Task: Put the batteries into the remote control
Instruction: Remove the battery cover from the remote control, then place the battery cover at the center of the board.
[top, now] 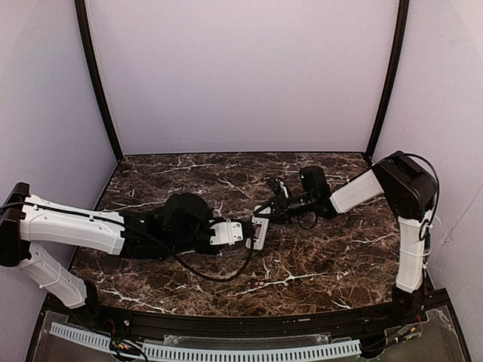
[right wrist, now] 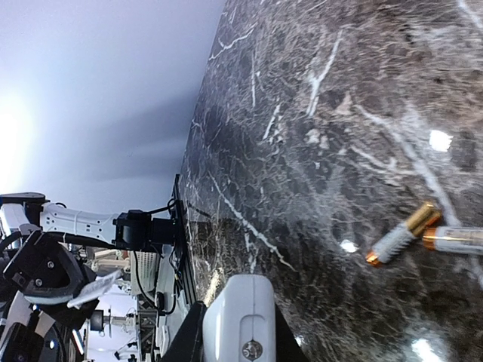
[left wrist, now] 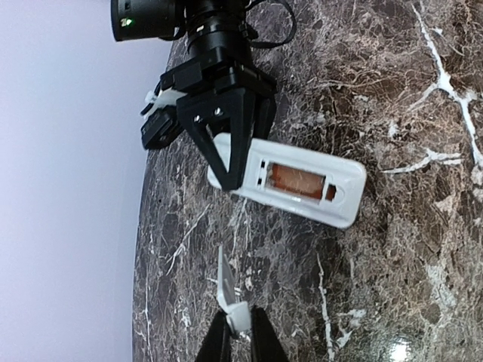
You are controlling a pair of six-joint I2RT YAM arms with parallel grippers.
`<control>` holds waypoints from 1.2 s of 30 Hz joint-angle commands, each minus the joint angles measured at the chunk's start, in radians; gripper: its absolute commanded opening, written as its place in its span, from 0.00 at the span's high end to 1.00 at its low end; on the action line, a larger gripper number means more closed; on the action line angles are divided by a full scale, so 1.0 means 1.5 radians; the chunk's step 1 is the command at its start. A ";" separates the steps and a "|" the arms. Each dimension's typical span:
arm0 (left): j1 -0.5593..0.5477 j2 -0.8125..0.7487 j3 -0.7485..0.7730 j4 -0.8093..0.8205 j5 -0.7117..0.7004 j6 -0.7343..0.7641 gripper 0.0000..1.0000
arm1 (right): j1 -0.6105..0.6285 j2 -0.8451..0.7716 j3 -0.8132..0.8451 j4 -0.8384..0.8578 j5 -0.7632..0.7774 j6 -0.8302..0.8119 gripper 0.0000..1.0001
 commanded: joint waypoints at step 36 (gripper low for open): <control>0.046 0.142 -0.004 -0.189 0.024 -0.170 0.51 | -0.172 -0.394 -0.211 -0.123 -0.035 -0.208 1.00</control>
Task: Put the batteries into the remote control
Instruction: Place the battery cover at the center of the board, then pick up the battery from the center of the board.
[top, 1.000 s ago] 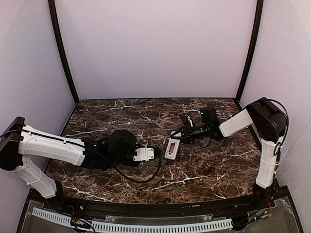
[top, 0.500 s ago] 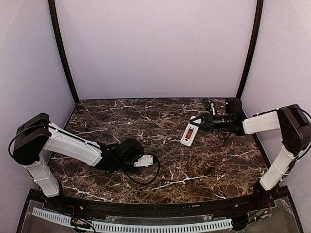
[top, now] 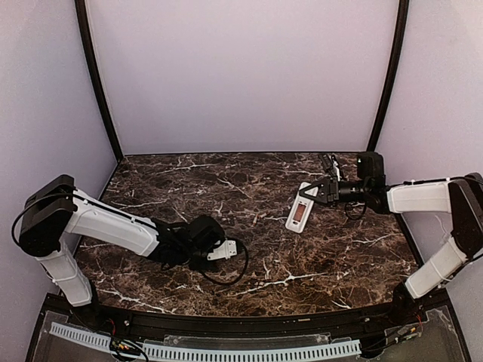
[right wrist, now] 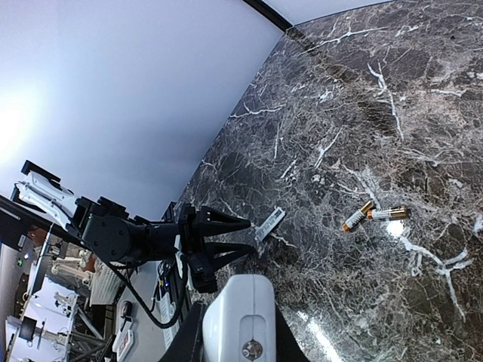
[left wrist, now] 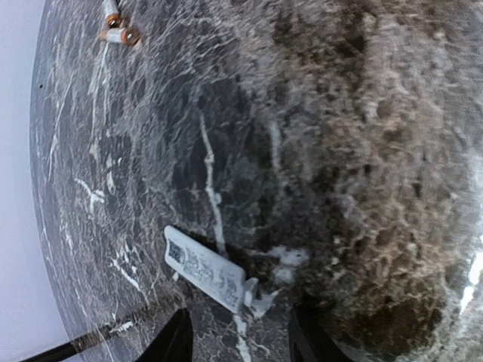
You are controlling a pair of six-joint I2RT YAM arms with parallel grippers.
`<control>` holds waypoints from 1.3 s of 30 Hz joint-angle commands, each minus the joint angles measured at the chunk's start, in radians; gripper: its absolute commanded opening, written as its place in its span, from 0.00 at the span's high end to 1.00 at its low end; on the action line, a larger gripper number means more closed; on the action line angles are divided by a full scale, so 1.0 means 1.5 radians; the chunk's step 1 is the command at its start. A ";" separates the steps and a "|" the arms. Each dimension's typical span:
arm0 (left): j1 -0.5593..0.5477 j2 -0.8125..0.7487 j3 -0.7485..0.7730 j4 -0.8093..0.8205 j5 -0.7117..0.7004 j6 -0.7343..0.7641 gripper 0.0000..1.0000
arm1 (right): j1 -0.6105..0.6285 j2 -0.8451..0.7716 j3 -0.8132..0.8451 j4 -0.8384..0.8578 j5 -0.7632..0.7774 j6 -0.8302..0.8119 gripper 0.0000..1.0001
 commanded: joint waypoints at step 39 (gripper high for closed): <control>0.090 0.211 0.424 -0.122 0.161 -0.507 0.60 | 0.006 -0.049 -0.048 -0.144 0.069 -0.091 1.00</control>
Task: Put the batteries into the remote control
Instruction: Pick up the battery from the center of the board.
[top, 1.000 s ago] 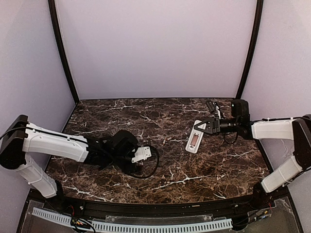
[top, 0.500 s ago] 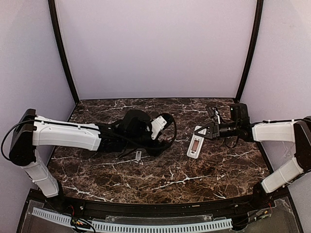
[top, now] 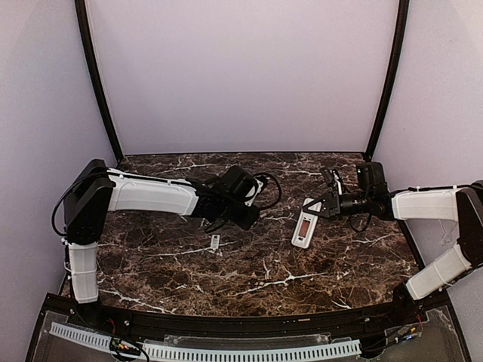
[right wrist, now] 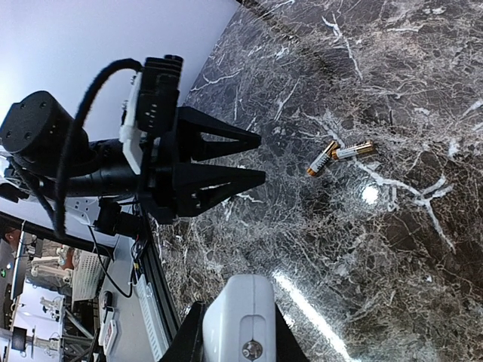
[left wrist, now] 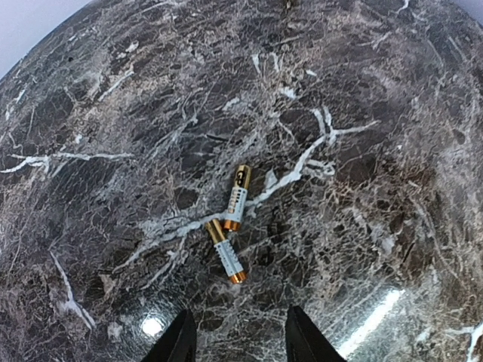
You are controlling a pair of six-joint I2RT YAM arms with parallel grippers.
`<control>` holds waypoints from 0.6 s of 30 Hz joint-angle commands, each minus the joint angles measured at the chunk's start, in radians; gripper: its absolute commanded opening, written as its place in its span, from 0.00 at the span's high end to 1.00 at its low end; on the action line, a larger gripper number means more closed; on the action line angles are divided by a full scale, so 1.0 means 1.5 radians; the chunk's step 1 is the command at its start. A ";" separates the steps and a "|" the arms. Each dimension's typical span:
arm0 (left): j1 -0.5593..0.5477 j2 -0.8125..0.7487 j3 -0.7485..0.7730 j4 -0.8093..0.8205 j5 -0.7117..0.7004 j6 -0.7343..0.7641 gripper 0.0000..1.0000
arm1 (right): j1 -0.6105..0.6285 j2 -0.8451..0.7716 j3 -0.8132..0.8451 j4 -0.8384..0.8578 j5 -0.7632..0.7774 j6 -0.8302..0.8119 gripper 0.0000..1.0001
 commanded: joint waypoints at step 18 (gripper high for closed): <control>0.027 0.115 0.102 -0.046 0.039 -0.003 0.63 | -0.006 0.028 0.000 0.003 0.004 -0.010 1.00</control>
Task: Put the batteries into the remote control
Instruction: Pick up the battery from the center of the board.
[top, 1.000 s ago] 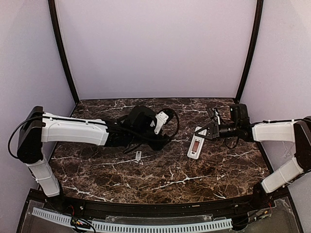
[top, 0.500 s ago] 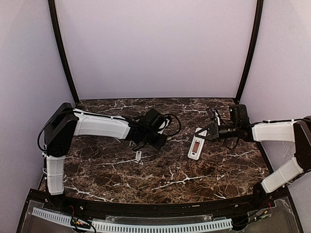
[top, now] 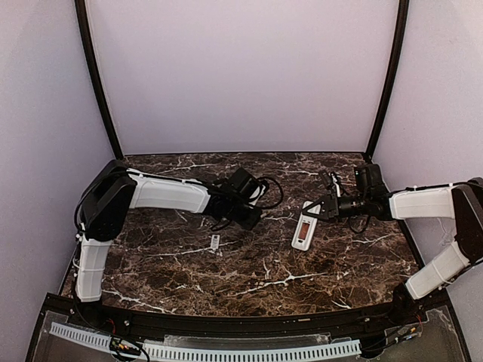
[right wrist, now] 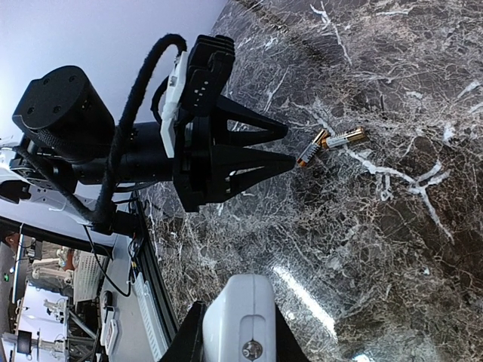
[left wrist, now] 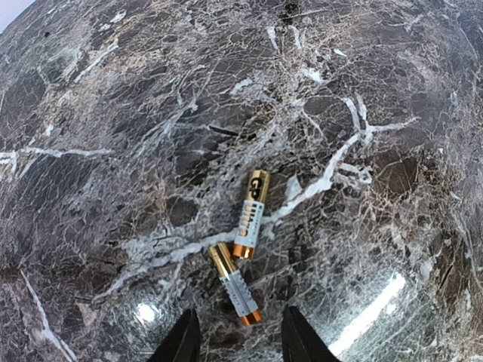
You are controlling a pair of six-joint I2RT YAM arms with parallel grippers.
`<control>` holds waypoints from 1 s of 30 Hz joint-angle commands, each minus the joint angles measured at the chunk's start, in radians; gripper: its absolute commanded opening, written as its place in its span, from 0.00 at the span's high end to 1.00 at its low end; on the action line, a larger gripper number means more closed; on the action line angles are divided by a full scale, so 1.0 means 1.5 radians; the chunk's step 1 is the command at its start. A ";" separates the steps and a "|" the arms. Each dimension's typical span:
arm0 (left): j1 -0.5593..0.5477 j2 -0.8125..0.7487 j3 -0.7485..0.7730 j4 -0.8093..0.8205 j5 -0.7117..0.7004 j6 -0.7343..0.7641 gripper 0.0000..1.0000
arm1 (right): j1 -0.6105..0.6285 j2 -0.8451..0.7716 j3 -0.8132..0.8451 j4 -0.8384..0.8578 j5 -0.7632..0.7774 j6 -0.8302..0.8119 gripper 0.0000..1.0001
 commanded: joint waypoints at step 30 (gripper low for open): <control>0.039 -0.011 -0.031 -0.077 -0.050 -0.019 1.00 | -0.008 0.033 0.003 0.036 -0.018 0.015 1.00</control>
